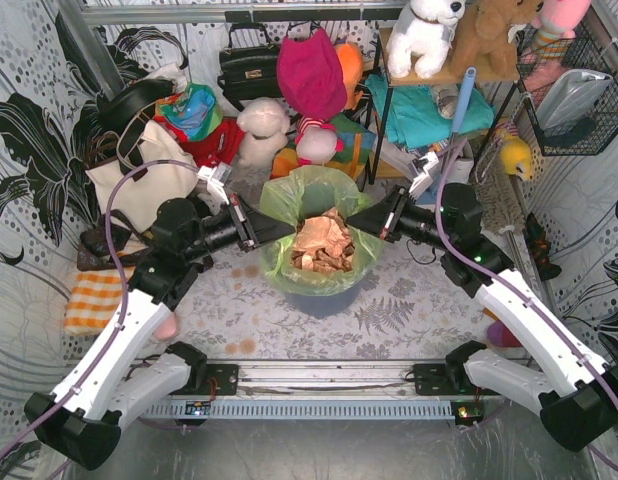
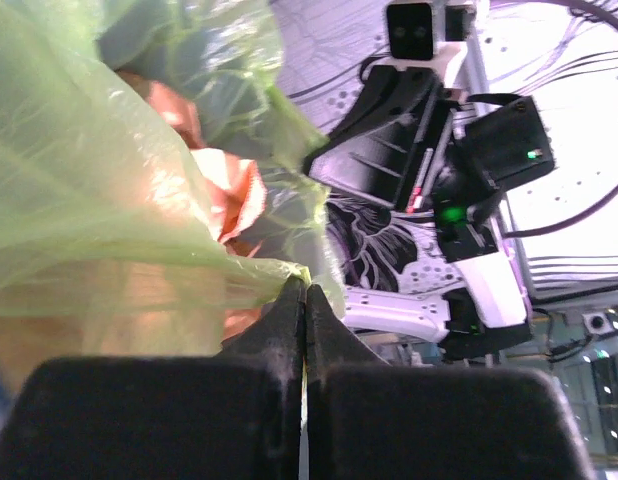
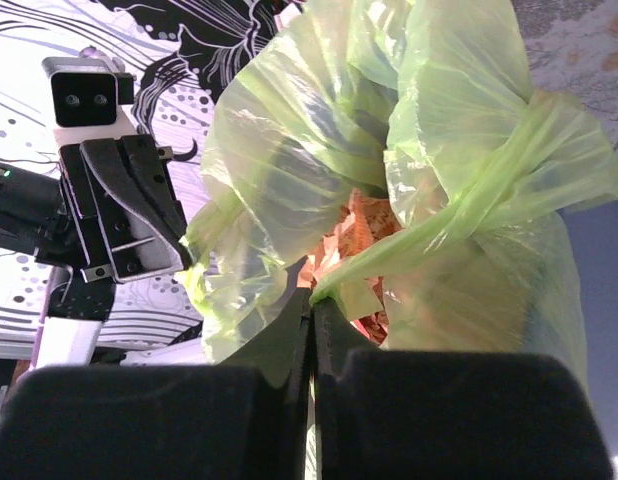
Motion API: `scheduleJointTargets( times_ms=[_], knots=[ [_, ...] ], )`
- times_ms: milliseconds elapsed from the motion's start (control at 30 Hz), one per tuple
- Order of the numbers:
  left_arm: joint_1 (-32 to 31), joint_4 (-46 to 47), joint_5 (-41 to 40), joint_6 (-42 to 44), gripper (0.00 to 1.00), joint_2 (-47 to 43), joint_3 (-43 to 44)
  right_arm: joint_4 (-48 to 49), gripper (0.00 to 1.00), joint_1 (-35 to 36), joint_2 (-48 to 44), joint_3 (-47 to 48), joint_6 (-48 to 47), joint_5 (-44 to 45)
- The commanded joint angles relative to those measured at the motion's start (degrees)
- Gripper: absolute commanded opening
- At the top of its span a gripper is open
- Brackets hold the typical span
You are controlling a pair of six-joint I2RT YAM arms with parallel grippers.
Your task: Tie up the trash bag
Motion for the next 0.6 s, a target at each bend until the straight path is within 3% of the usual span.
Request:
scheduleJointTargets(
  times_ms=[0, 567],
  knots=[
    [0.3, 13.9, 5.5, -5.1, 0.0, 1.7, 0.4, 8.1, 0.0, 0.6, 1.6, 0.2, 3.1, -2.8],
    [0.3, 14.6, 4.4, -4.3, 0.0, 9.1, 11.7, 9.1, 0.0, 0.8, 4.8, 11.5, 1.9, 1.6]
  ],
)
